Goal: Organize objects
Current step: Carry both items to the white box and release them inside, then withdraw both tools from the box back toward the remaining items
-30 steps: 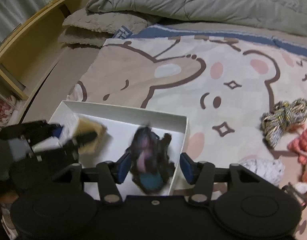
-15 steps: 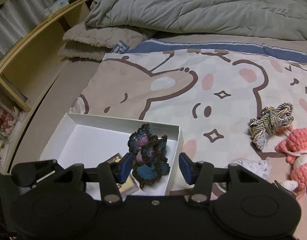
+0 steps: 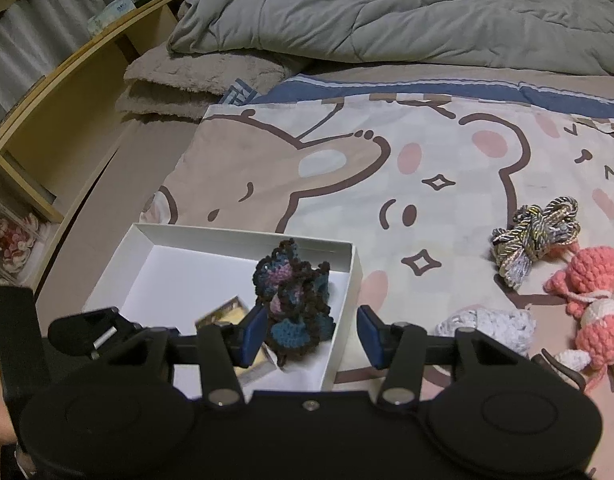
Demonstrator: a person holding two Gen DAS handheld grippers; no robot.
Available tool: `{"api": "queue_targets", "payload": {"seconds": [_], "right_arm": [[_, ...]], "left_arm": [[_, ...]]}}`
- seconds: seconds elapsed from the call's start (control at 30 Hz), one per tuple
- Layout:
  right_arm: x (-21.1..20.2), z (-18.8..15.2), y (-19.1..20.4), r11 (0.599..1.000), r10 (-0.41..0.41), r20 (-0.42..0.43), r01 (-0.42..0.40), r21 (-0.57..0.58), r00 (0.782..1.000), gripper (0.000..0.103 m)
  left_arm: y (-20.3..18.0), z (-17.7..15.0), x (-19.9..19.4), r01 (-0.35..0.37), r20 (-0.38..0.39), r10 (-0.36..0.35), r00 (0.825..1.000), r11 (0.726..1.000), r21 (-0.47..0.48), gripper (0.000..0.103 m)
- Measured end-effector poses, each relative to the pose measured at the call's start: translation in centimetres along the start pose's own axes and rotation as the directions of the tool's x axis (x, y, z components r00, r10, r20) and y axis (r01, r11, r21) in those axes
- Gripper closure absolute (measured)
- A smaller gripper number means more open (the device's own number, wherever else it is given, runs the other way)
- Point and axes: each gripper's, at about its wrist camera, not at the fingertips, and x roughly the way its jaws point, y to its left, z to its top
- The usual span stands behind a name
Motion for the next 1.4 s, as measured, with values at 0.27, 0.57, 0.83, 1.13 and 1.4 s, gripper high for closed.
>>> {"api": "queue_targets", "payload": {"seconds": [0.27, 0.57, 0.83, 1.13, 1.4], "right_arm": [[0.1, 0.0, -0.3, 1.0, -0.007, -0.007, 0.007, 0.001, 1.0, 0.052], [-0.1, -0.2, -0.4, 1.0, -0.006, -0.008, 0.006, -0.003, 1.0, 0.052], [-1.7, -0.6, -0.1, 1.0, -0.003, 0.02, 0.003, -0.009, 1.0, 0.051], [-3.8, -1.5, 0.8, 0.998, -0.013, 0.062, 0.017, -0.062, 0.998, 0.045], [-5.4, -2.8, 1.5, 0.992, -0.039, 0.094, 0.049, -0.113, 0.995, 0.023]], "left_arm": [[1.9, 0.8, 0.9, -0.129, -0.009, 0.128, 0.992, 0.985, -0.118, 0.028], [3.2, 1.3, -0.2, -0.151, 0.019, 0.16, 0.987, 0.958, -0.243, 0.028], [3.3, 0.9, -3.5, -0.105, 0.064, 0.134, 0.989, 0.935, -0.338, 0.021], [3.6, -0.3, -7.3, -0.064, 0.112, 0.126, 0.986, 0.896, -0.439, 0.015], [3.5, -1.8, -10.3, -0.044, 0.151, 0.135, 0.979, 0.869, -0.492, 0.004]]}}
